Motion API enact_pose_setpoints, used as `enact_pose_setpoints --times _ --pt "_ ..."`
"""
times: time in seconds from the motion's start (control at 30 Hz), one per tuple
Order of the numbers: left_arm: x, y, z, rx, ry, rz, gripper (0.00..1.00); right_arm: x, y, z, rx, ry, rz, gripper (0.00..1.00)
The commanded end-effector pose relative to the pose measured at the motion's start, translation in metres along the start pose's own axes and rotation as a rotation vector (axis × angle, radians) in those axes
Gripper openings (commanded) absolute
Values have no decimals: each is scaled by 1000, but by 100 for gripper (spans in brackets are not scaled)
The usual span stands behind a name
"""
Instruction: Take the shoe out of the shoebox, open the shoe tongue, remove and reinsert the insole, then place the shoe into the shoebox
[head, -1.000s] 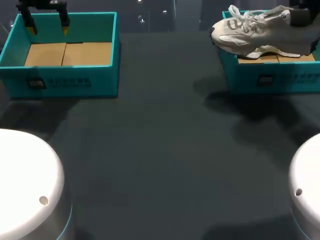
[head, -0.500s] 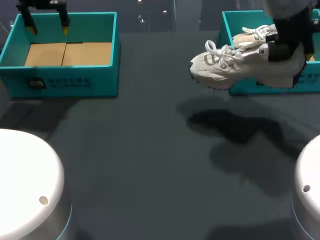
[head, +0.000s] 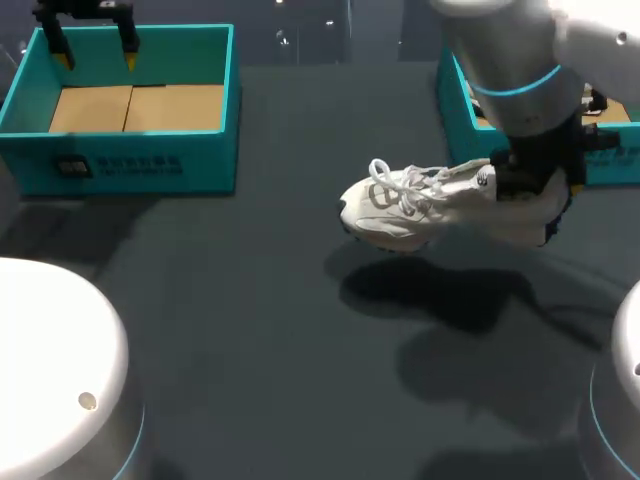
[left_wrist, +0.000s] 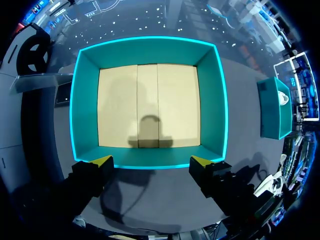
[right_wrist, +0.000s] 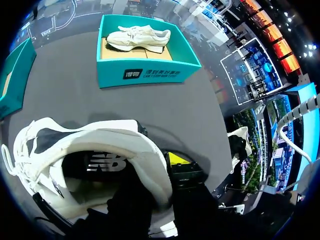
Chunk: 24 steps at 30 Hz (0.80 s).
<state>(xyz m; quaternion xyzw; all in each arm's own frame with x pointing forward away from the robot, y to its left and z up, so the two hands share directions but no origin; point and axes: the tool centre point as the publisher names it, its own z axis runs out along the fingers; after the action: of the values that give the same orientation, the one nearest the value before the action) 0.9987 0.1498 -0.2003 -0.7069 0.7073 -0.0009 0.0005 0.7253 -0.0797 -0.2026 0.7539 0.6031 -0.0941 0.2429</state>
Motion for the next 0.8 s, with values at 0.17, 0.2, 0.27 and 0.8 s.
enact_pose_setpoints --times 0.17,0.2,0.27,0.8 --pt "0 0 0 -1 0 0 100 29 -24 25 -14 11 -11 0" --pt "0 0 0 -1 0 0 100 33 -26 28 -9 4 -11 0" --pt "0 0 0 -1 0 0 100 40 -31 33 -1 0 -11 0" --pt "0 0 0 -1 0 0 100 95 -66 58 38 21 -14 0"
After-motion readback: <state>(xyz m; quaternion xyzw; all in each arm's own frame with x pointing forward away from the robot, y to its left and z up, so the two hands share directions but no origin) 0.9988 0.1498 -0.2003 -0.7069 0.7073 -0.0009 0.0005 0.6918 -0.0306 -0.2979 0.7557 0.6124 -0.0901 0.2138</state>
